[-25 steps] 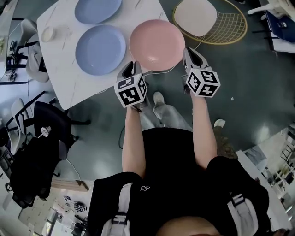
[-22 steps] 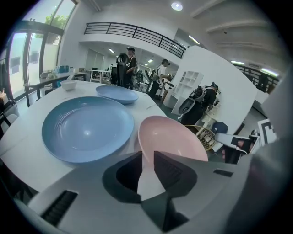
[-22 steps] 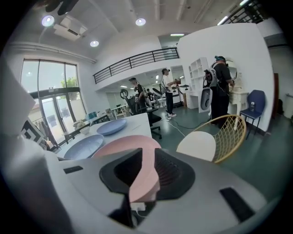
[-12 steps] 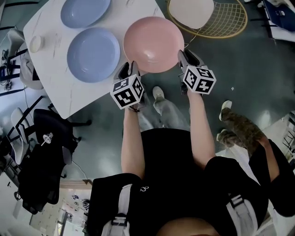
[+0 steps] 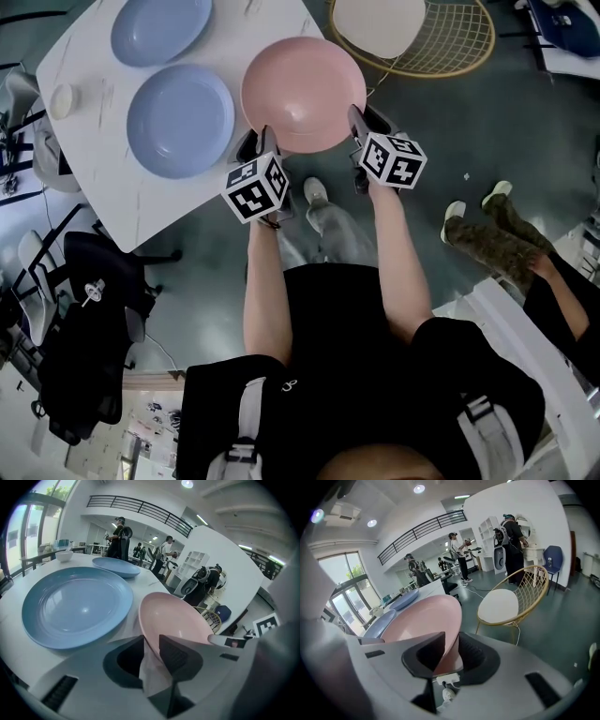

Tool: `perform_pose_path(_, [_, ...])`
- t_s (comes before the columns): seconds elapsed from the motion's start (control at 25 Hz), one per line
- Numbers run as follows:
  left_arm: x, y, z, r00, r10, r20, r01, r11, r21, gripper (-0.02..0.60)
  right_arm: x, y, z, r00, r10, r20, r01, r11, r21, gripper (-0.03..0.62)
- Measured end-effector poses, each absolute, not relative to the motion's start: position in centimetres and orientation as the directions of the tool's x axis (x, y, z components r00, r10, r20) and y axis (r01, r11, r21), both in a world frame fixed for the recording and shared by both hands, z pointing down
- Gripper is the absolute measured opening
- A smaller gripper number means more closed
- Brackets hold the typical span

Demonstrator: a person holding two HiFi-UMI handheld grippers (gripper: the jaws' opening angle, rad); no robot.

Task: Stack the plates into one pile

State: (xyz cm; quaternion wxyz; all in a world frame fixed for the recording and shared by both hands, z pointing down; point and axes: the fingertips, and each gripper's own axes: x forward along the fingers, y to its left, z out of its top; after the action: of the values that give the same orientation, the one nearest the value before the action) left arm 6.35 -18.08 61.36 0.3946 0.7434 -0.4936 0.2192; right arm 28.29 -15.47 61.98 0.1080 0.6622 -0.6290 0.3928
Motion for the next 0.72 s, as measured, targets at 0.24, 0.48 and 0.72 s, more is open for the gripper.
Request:
perform_pose_path(0.24, [6.5, -17.8, 60.8, 0.41, -0.578, 0.706, -0.907, -0.177, 0.383, 0.11, 28.5, -15.7, 61.3, -0.12, -0.746, 0.655, -0.912, -0.177, -0.369, 0.089])
perform_pose_path(0.48, [6.3, -16.7, 58.8, 0.395, -0.625, 0.673, -0.908, -0.158, 0.387, 0.11, 28.4, -15.4, 59.3, -0.147, -0.765, 0.627, -0.923, -0.123, -0.366, 0.09])
perform_pose_path(0.72, [5.0, -15.6, 56.8, 0.354, -0.68, 0.642, -0.918, -0.12, 0.379, 0.112, 27.1, -16.0, 57.2, -0.205, -0.784, 0.586, -0.927, -0.037, -0.374, 0.091])
